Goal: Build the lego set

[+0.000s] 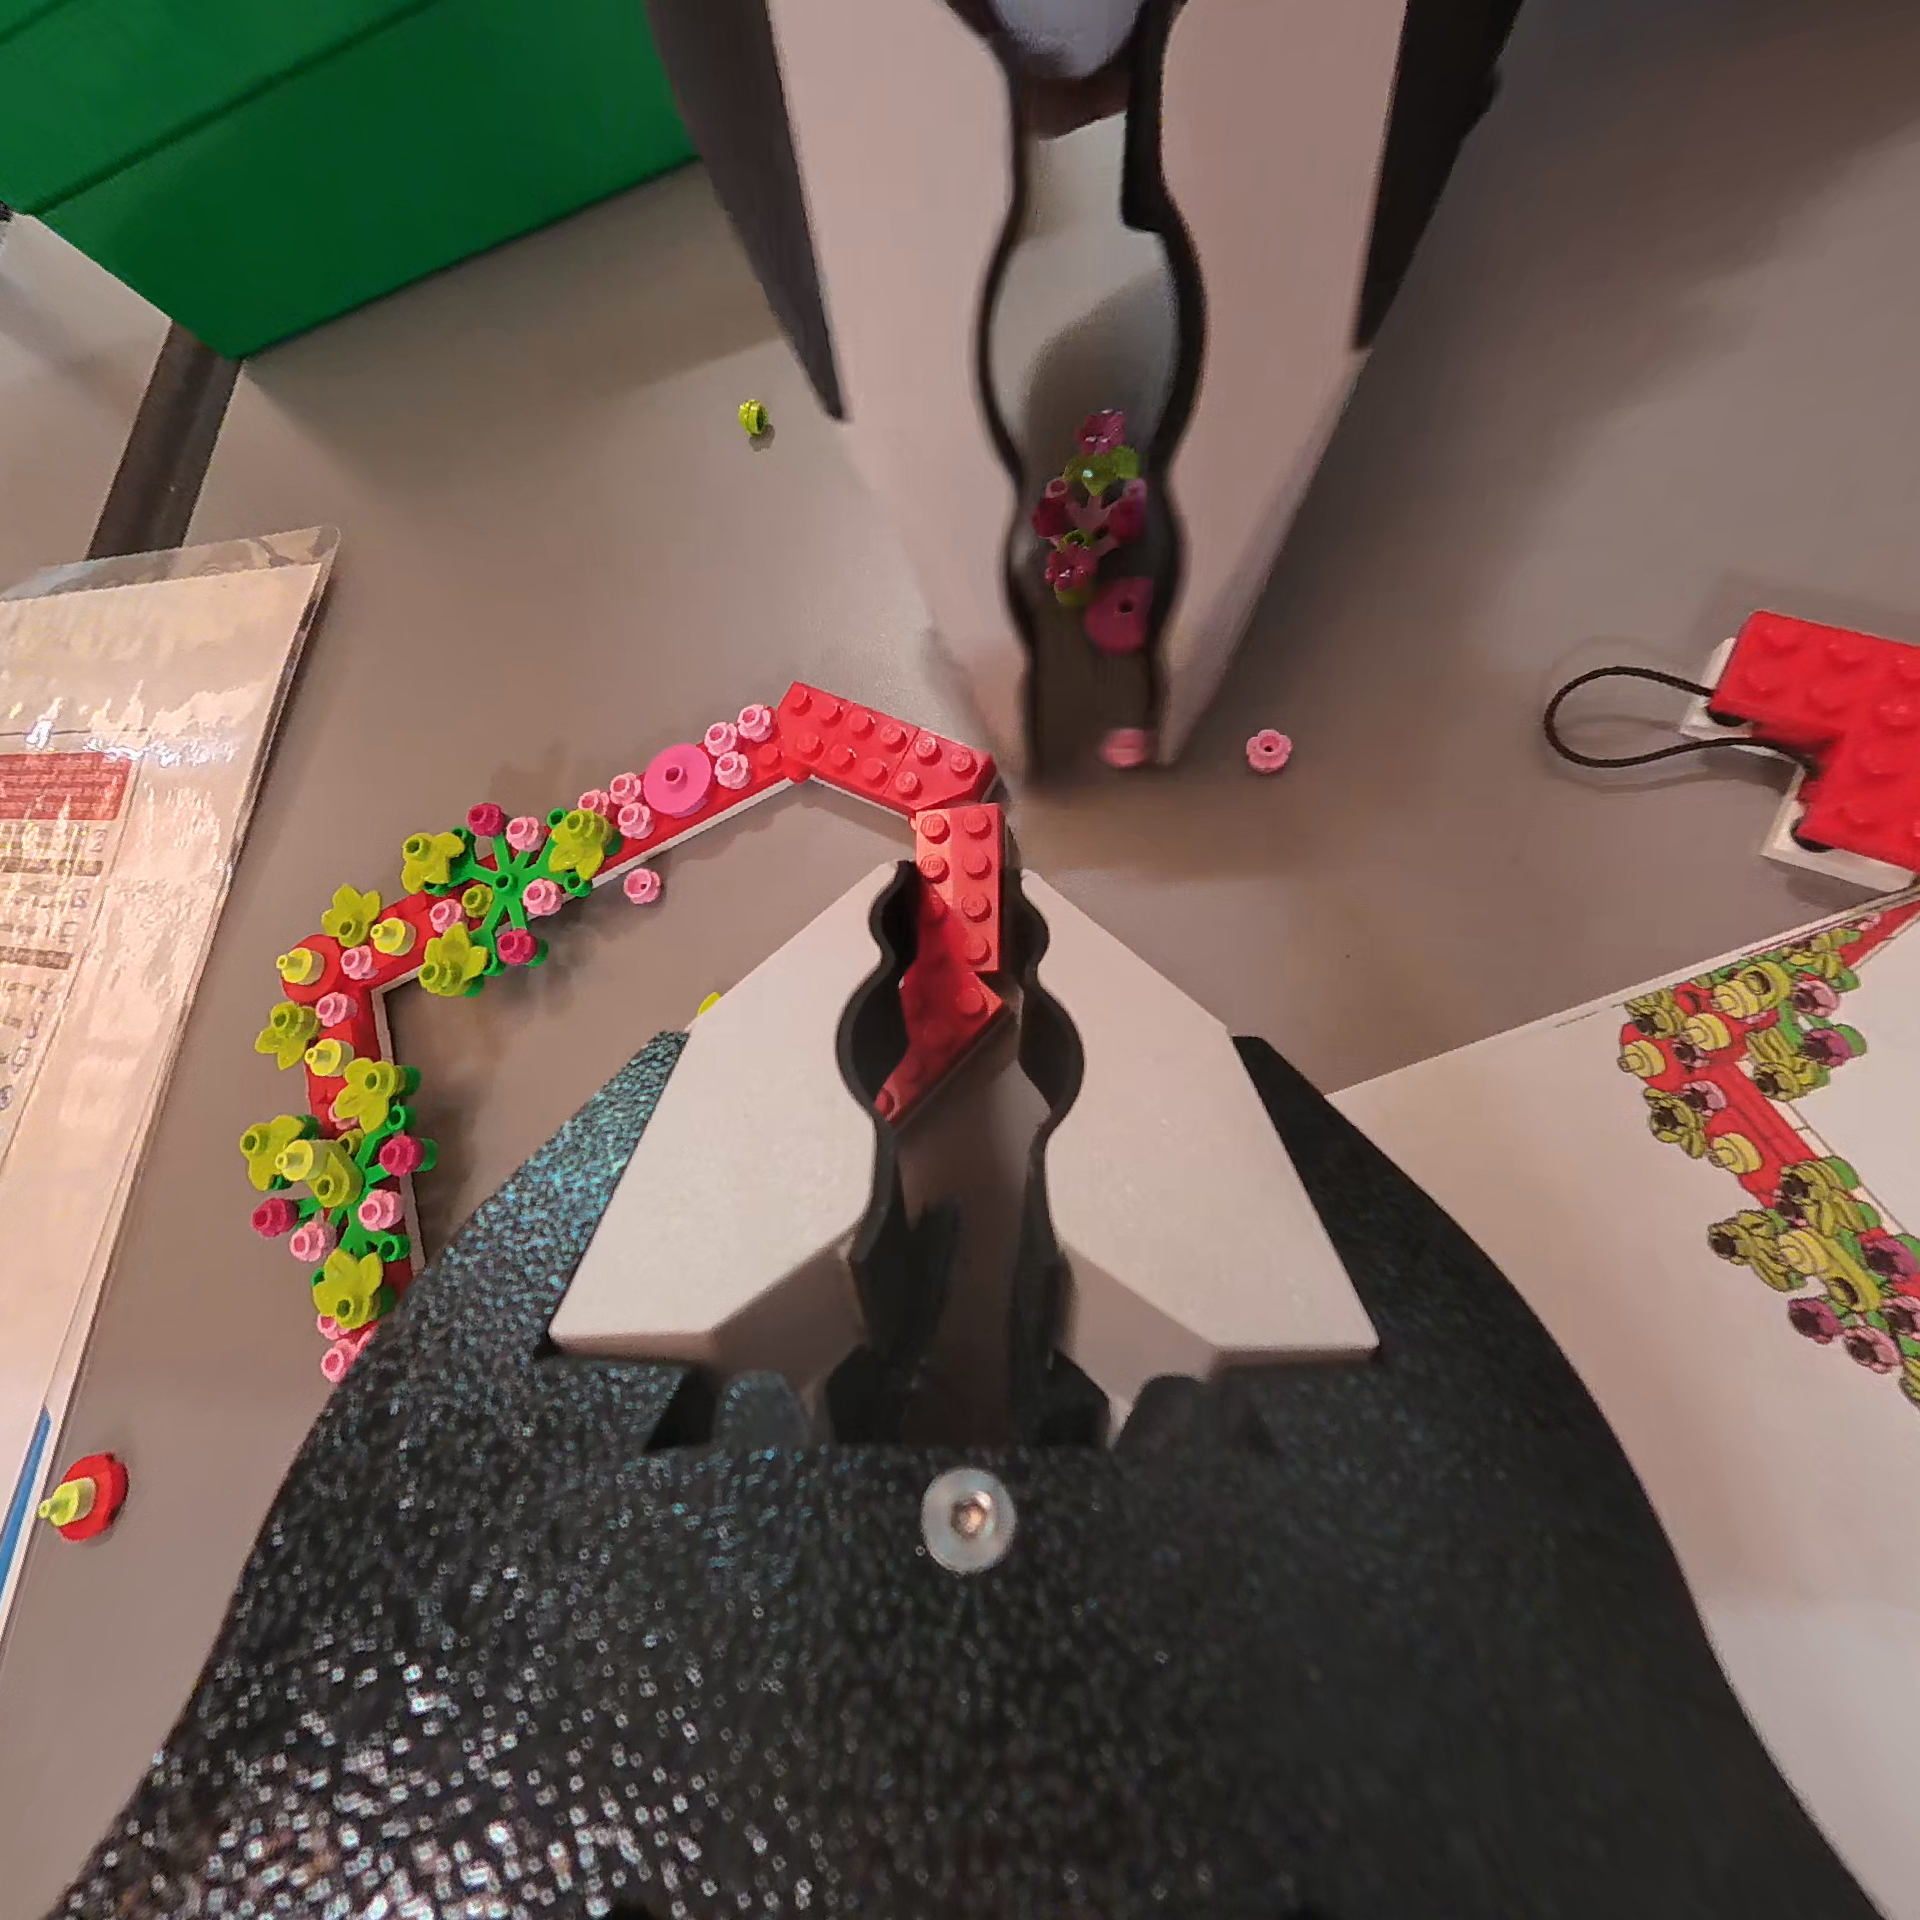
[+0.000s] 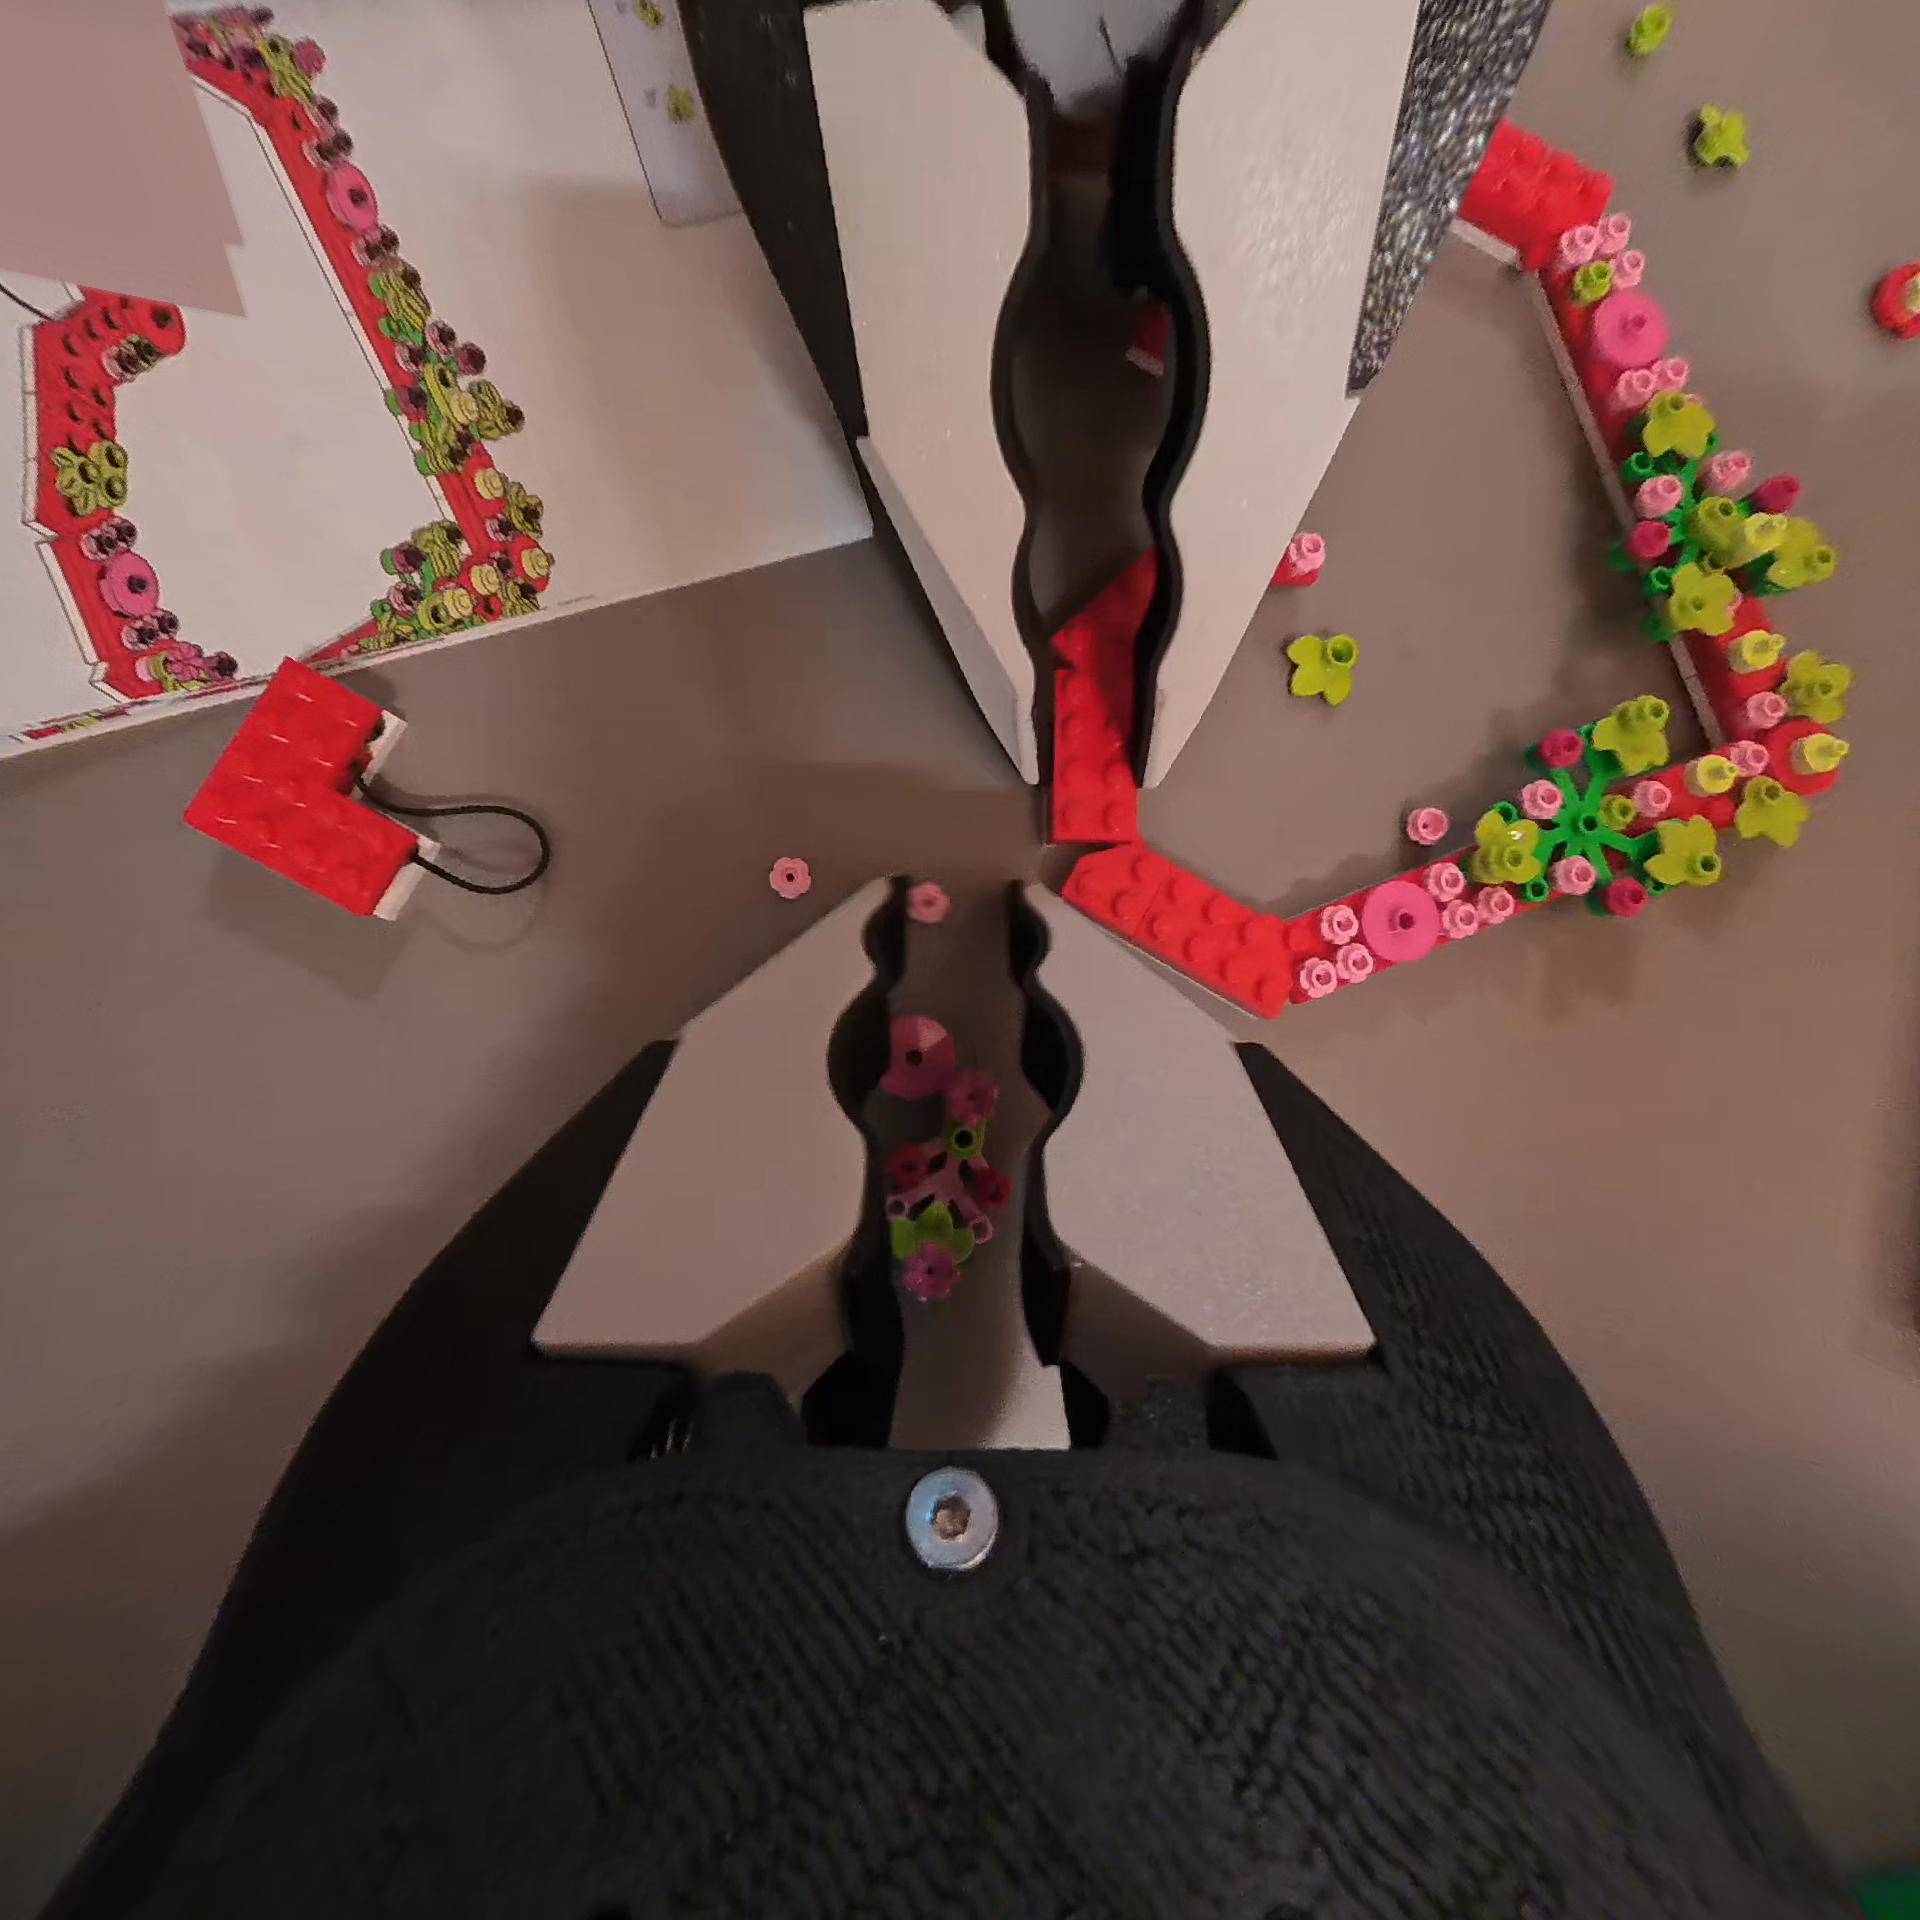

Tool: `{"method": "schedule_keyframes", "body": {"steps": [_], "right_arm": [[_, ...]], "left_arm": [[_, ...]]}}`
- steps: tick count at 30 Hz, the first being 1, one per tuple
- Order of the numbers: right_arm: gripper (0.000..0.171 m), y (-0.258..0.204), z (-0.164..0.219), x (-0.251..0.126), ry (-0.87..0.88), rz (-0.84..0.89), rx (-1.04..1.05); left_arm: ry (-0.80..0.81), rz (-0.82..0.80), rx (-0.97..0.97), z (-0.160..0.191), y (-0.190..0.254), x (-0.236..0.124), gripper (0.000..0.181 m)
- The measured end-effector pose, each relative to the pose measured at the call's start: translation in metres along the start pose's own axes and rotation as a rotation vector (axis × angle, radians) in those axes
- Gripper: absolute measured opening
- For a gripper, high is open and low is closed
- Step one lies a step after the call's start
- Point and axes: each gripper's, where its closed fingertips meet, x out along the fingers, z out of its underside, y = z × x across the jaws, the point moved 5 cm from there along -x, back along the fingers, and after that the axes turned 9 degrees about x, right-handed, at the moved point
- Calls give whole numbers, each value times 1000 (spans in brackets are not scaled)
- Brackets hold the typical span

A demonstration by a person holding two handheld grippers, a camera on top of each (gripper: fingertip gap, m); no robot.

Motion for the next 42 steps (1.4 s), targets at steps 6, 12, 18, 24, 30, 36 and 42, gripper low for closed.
{"method": "schedule_keyframes", "body": {"steps": [6, 12, 18, 24, 30, 36, 42], "right_arm": [[29, 3, -5, -15, 47, -18, 16], [29, 16, -7, -20, 163, 13, 48], [39, 19, 11, -12, -10, 66, 29], [49, 24, 7, -12, 5, 121, 16], [57, 34, 13, -19, -40, 191, 53], [52, 48, -2, -38, 217, 344, 81], [36, 45, 6, -53, 546, 716, 41]], "left_arm": [[13, -18, 69, 1, 4, -2, 15], [98, -5, 54, -12, 4, -11, 29], [202, -116, 18, -19, -30, -45, 31], [330, -310, 0, -29, -61, -89, 32], [320, -403, -35, -36, -72, -104, 32], [339, -507, -211, -23, -72, -140, 38], [341, -740, -306, 7, -40, -184, 38]]}}
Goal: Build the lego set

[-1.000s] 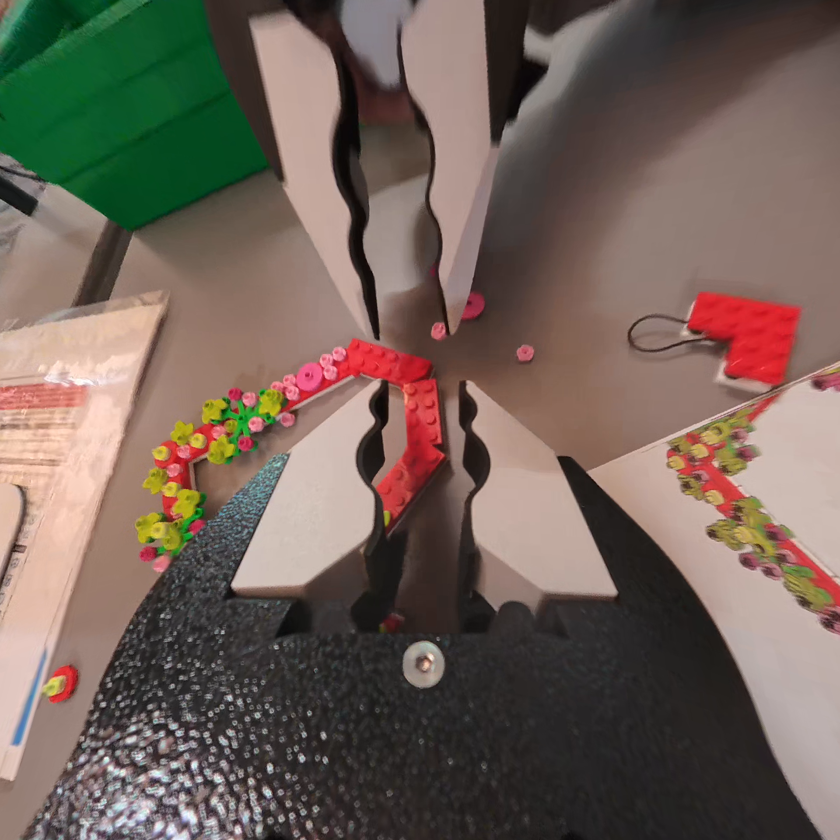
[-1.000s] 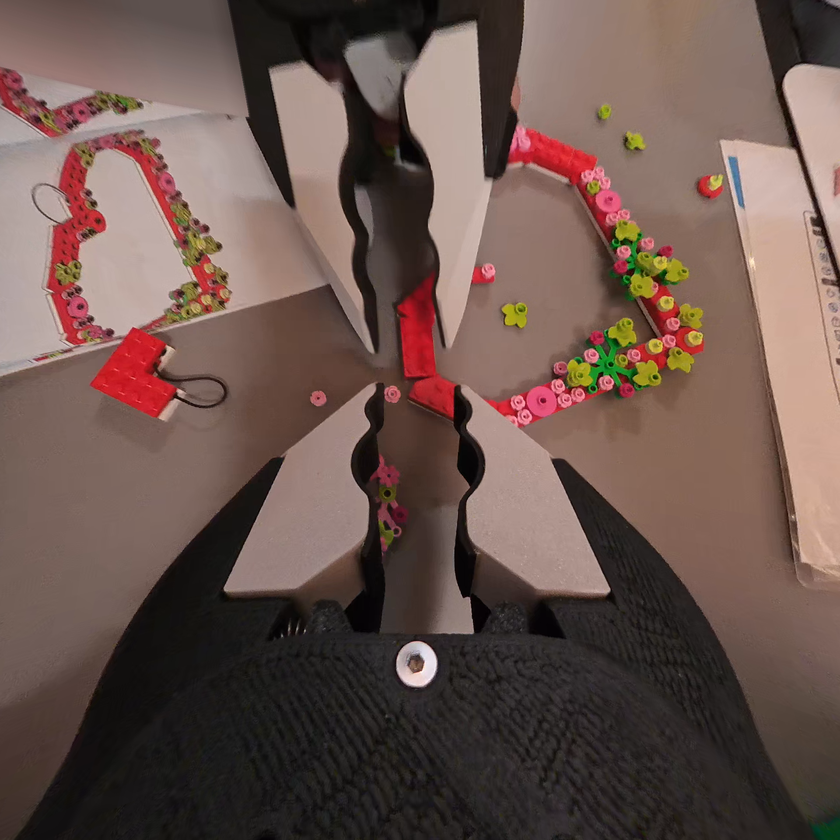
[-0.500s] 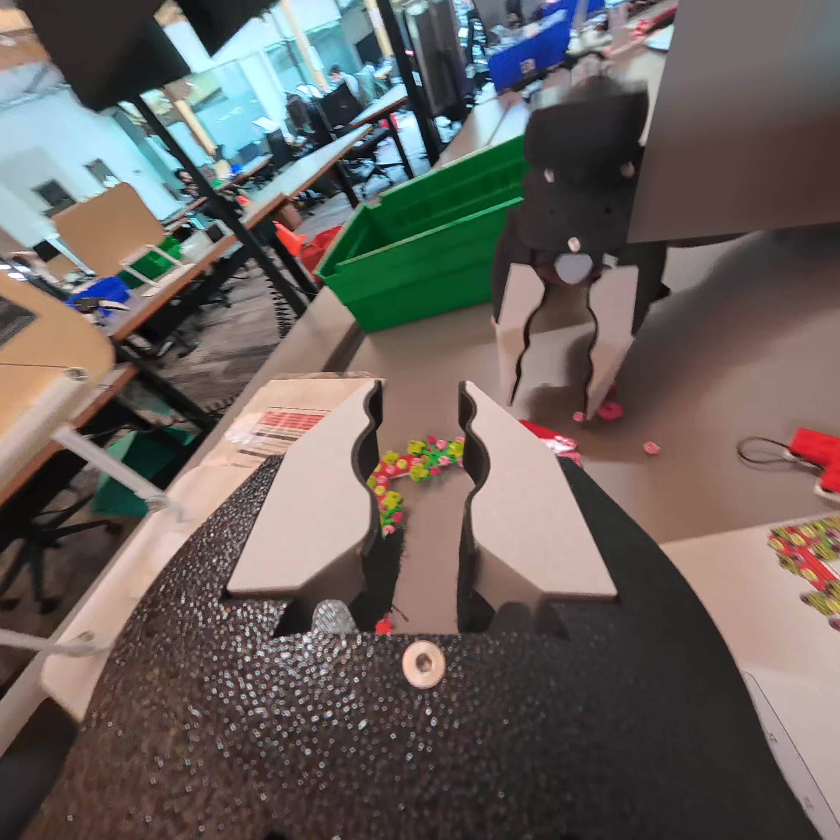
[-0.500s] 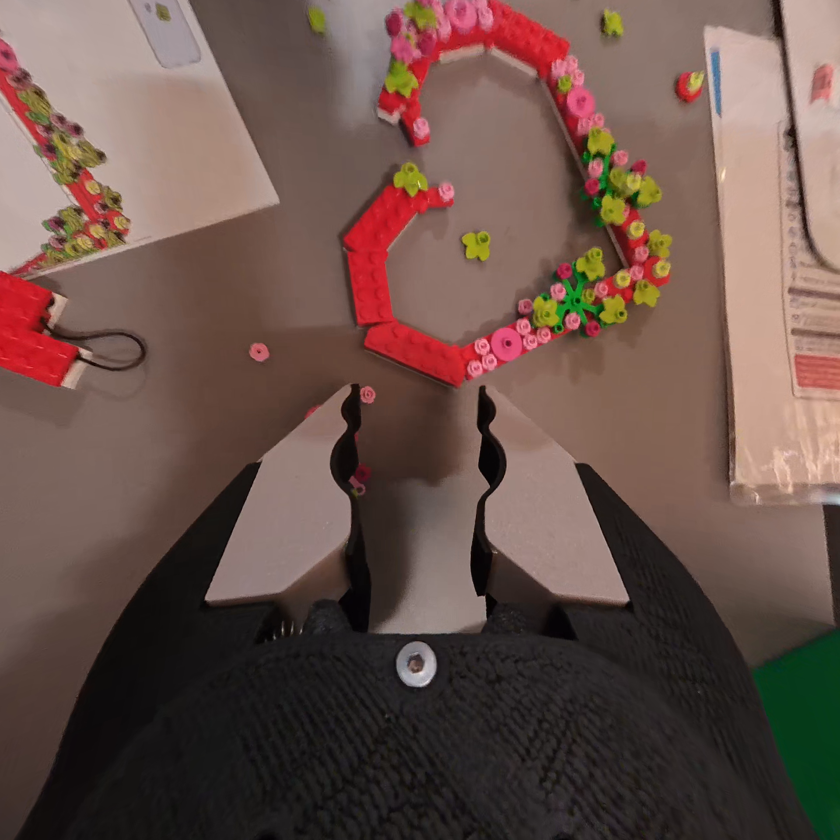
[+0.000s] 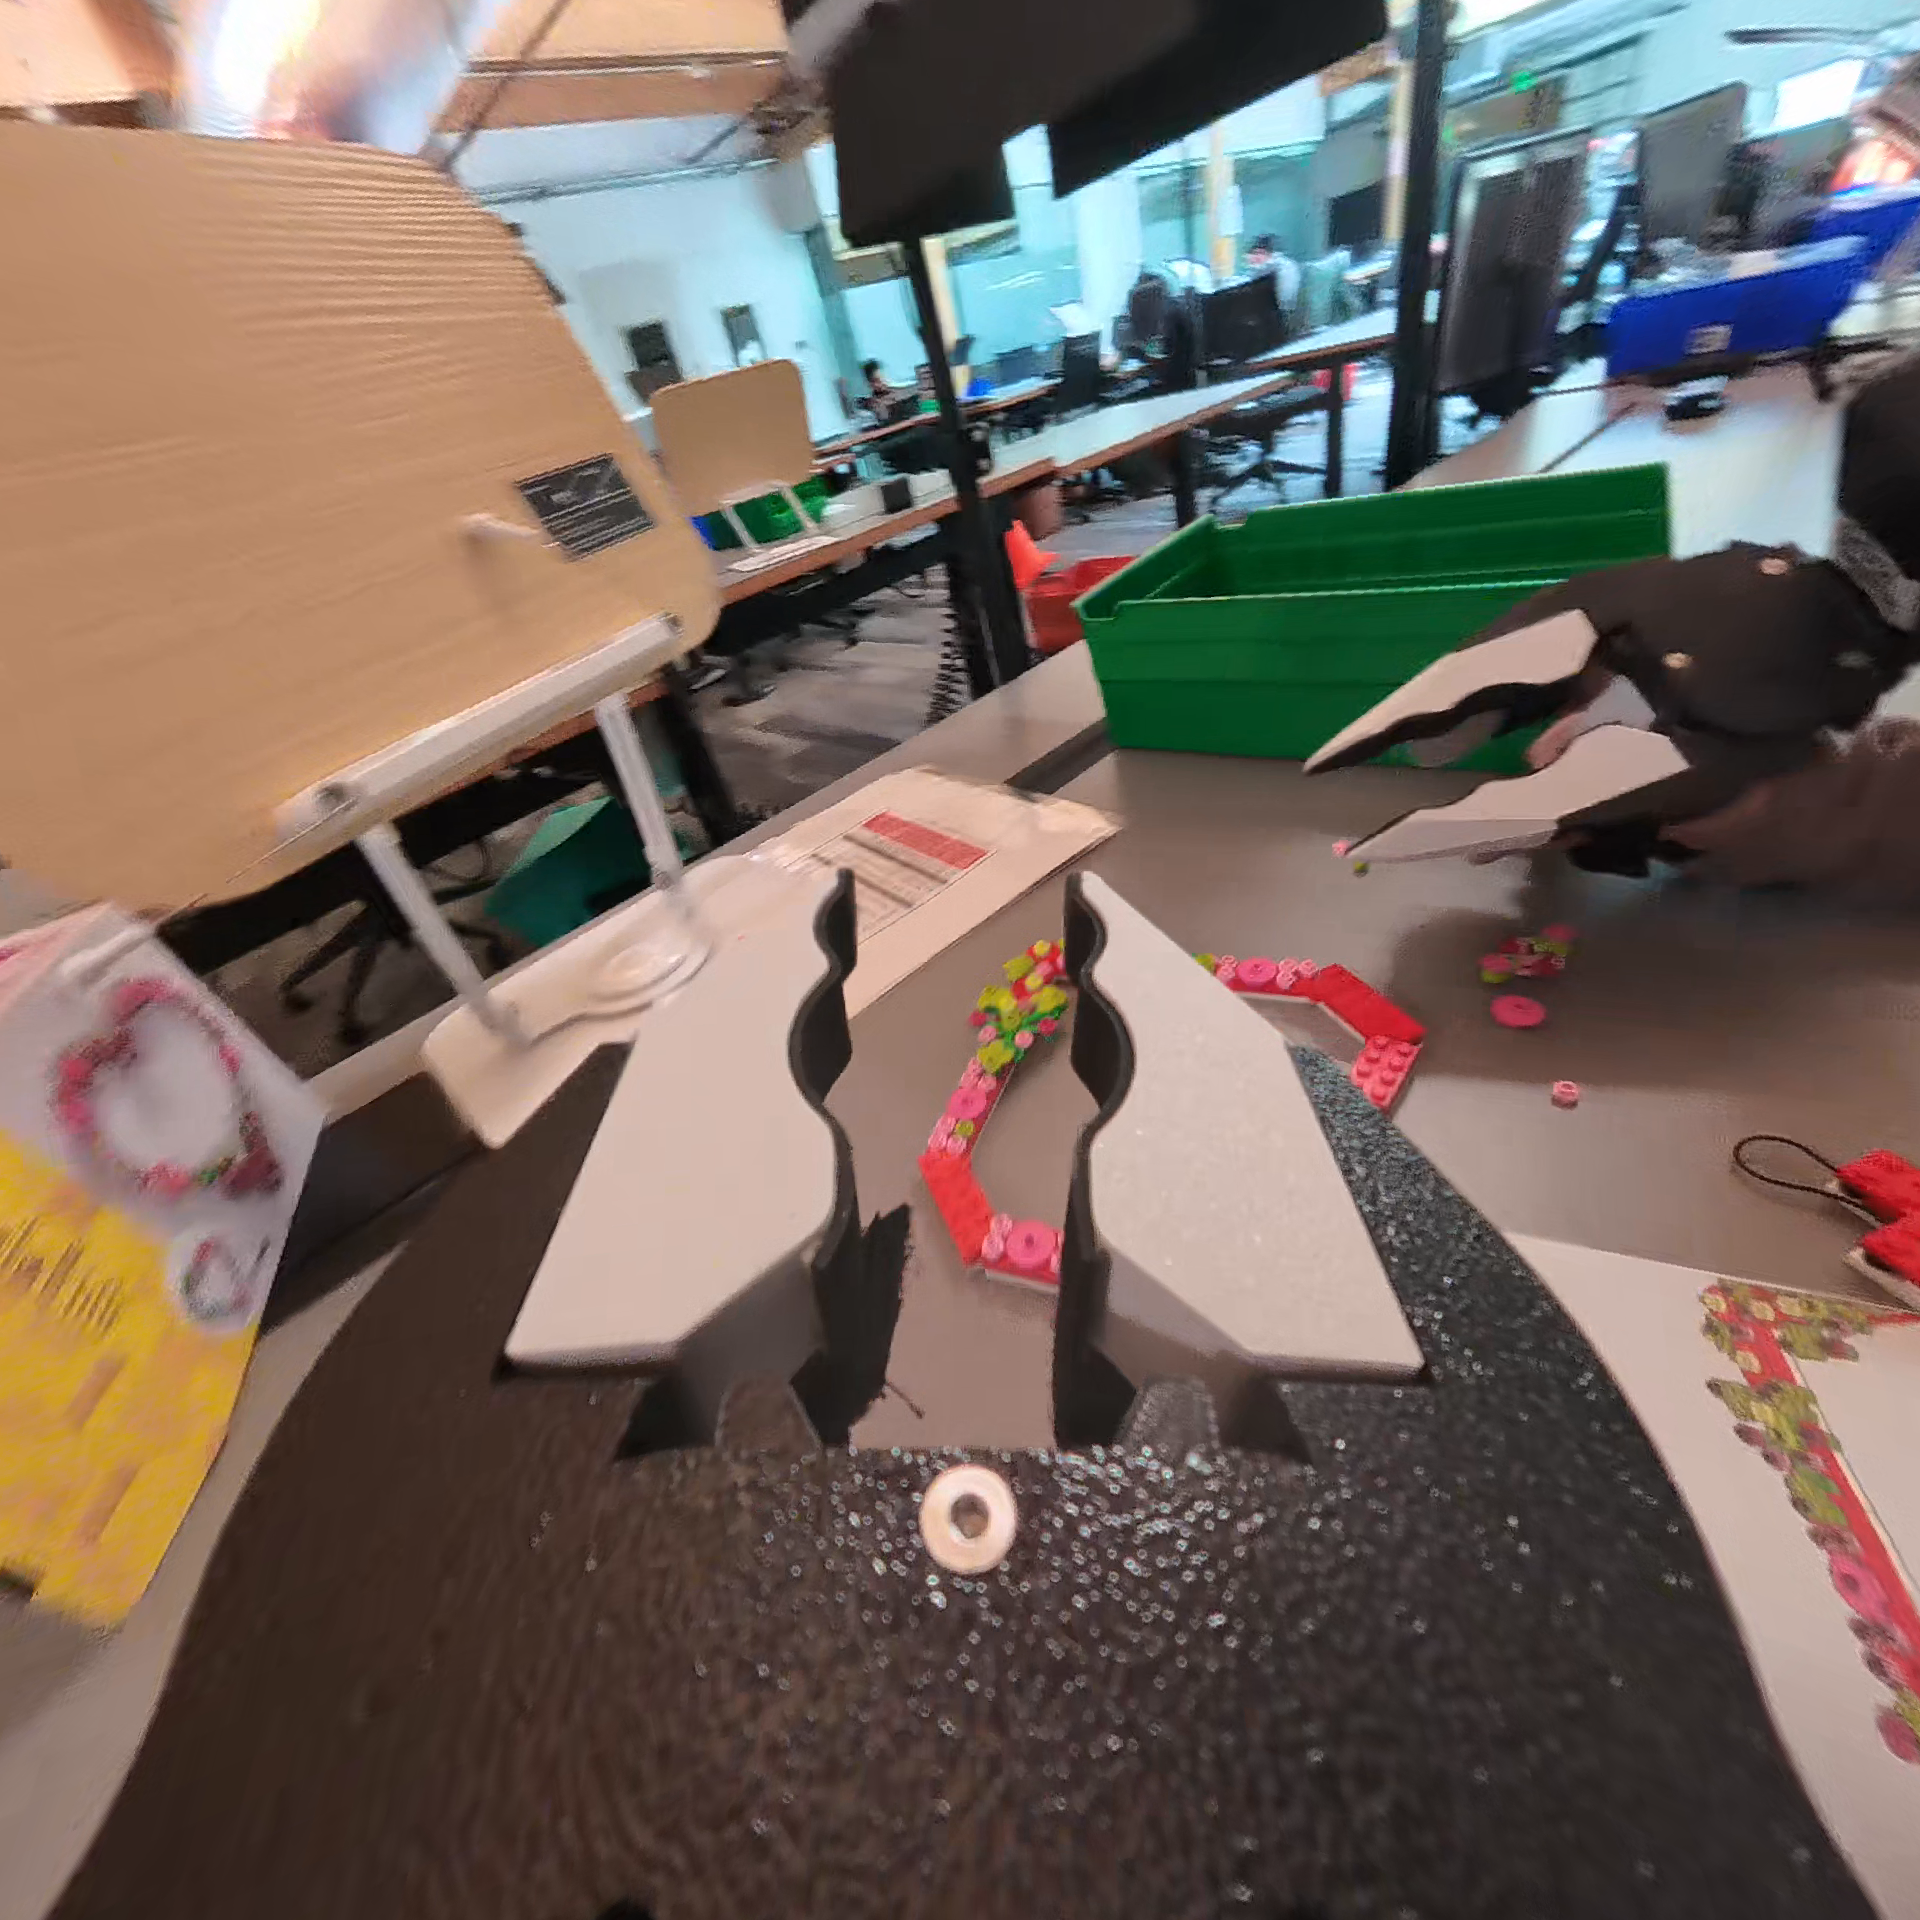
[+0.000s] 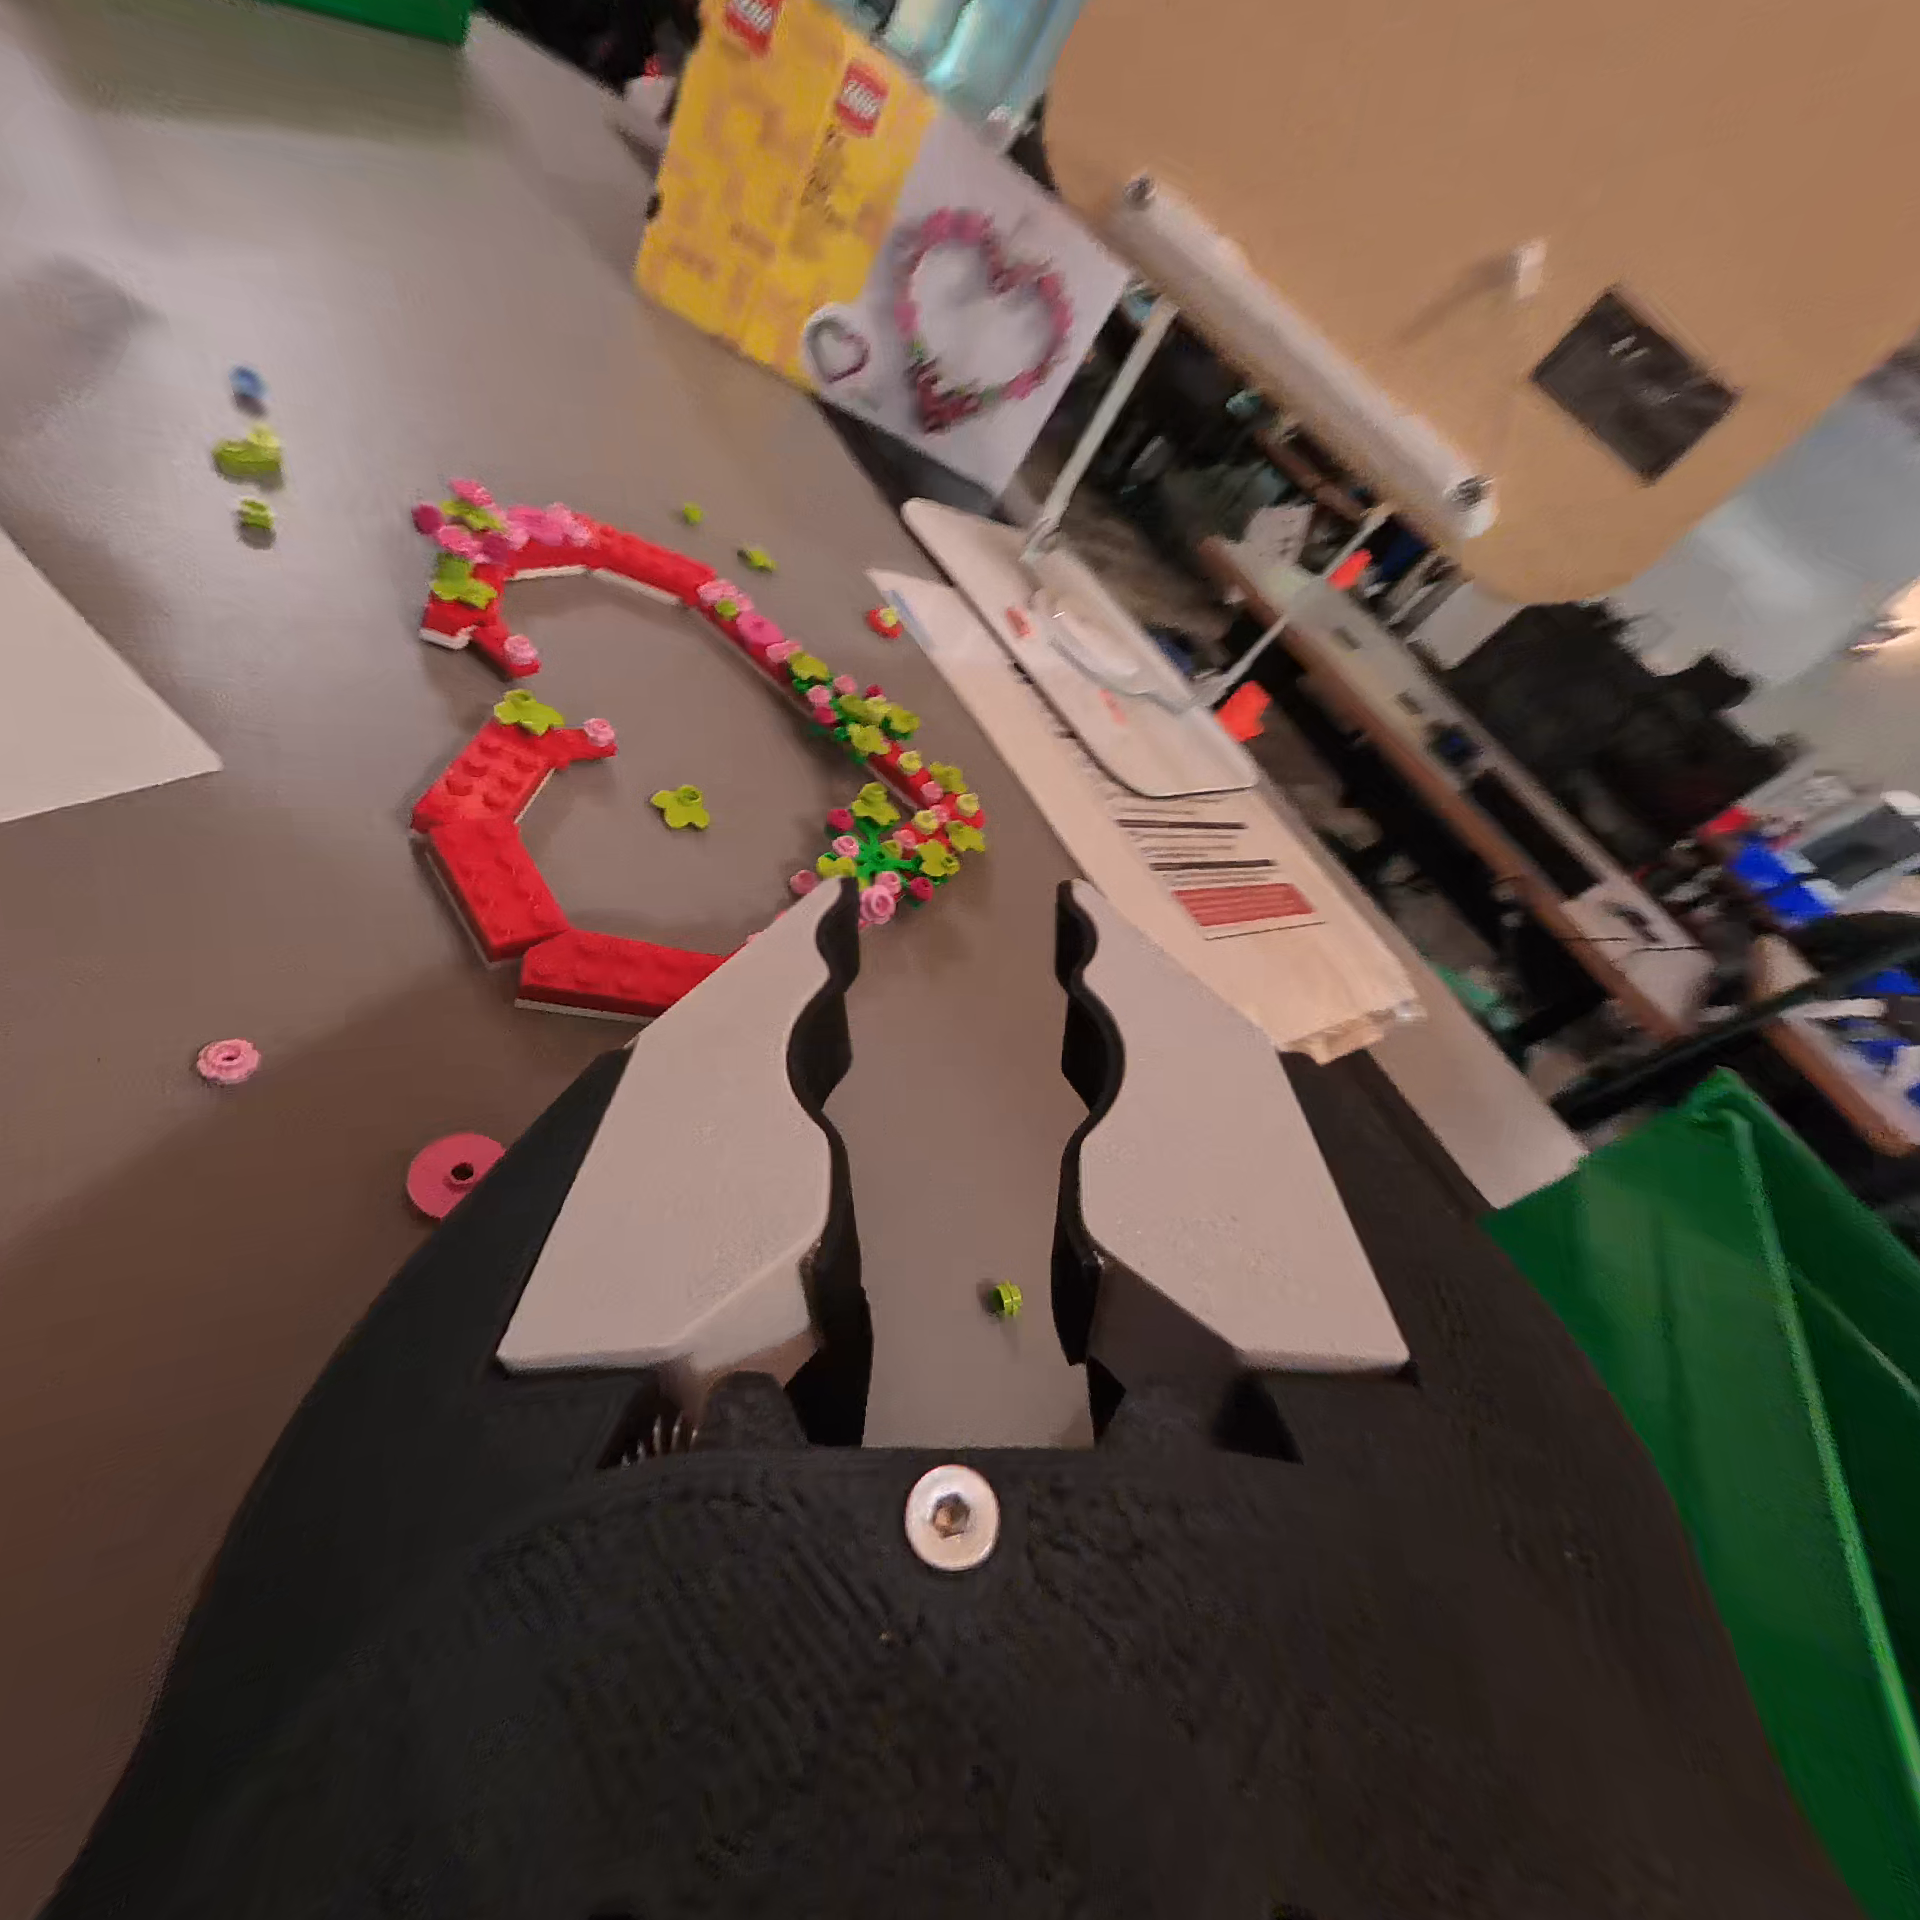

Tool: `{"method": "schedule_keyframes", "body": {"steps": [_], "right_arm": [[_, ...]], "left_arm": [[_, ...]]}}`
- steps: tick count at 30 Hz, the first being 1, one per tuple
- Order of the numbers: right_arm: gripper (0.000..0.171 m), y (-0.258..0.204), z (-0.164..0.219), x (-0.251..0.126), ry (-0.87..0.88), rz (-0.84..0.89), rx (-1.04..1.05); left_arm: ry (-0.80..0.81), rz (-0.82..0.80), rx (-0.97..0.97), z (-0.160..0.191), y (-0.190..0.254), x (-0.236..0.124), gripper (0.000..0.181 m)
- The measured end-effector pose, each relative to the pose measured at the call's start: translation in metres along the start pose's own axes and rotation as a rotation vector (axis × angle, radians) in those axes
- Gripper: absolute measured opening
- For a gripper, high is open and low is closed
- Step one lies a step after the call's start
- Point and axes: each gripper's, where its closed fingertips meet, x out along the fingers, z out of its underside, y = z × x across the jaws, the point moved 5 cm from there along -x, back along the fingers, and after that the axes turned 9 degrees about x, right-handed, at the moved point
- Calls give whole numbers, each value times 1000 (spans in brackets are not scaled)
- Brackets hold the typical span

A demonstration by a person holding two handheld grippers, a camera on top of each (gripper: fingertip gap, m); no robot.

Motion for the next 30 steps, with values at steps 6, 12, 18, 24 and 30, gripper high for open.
{"method": "schedule_keyframes", "body": {"steps": [6, 12, 18, 24, 30], "right_arm": [[24, -13, -1, -16, 45, 78, -92], [31, -34, -5, -25, 69, -17, -68], [34, -63, -6, -29, 30, -71, -161], [38, -80, 1, -25, -43, -120, -230], [40, -83, 2, -22, -50, -133, -252]], "left_arm": [[15, -170, -46, 3, 22, -45, 35], [-41, -54, -162, -5, 82, -34, 28], [-233, 80, -220, -9, 139, 30, 36], [-411, 129, -324, 12, 150, 68, 54], [-586, 157, -313, 36, 152, 83, 60]]}}
